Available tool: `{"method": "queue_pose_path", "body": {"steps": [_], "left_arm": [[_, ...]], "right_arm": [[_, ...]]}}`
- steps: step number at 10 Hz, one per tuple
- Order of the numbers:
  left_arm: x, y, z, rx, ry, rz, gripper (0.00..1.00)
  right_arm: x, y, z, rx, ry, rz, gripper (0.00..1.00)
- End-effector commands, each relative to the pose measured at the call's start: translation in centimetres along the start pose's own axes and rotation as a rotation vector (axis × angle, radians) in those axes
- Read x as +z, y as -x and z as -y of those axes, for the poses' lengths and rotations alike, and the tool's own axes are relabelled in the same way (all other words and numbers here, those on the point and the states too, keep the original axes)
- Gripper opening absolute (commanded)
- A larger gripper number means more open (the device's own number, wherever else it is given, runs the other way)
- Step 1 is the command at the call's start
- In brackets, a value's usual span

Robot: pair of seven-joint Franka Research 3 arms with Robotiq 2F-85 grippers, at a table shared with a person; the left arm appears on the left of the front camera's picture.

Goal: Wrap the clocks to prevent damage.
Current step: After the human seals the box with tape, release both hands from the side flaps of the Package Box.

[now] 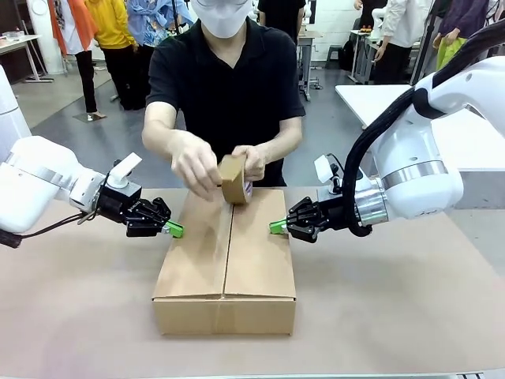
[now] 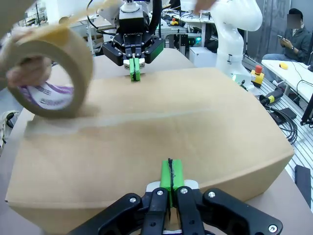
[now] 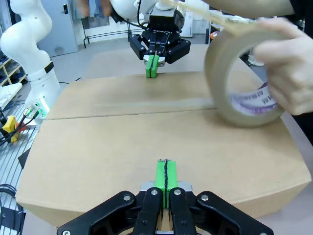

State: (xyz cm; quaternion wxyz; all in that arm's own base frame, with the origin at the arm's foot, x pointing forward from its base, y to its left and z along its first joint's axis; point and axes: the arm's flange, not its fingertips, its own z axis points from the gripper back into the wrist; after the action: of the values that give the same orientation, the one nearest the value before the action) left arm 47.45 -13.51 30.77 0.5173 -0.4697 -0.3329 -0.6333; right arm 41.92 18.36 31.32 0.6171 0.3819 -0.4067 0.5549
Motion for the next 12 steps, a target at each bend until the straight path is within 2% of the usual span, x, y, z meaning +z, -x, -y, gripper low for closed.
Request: {"method": "queue_pose_path", "body": {"steps": [1, 12], "left_arm": [[-0.13, 0.33, -0.03, 0.004, -0.001, -0.005, 0.00], [-0.13, 0.33, -0.03, 0.004, -0.001, -0.005, 0.00]], "right_arm": [[-0.24, 0.32, -0.03, -0.006, -0.001, -0.005, 0.01], [-0.24, 0.32, -0.03, -0.006, -0.001, -0.005, 0.01]]}}
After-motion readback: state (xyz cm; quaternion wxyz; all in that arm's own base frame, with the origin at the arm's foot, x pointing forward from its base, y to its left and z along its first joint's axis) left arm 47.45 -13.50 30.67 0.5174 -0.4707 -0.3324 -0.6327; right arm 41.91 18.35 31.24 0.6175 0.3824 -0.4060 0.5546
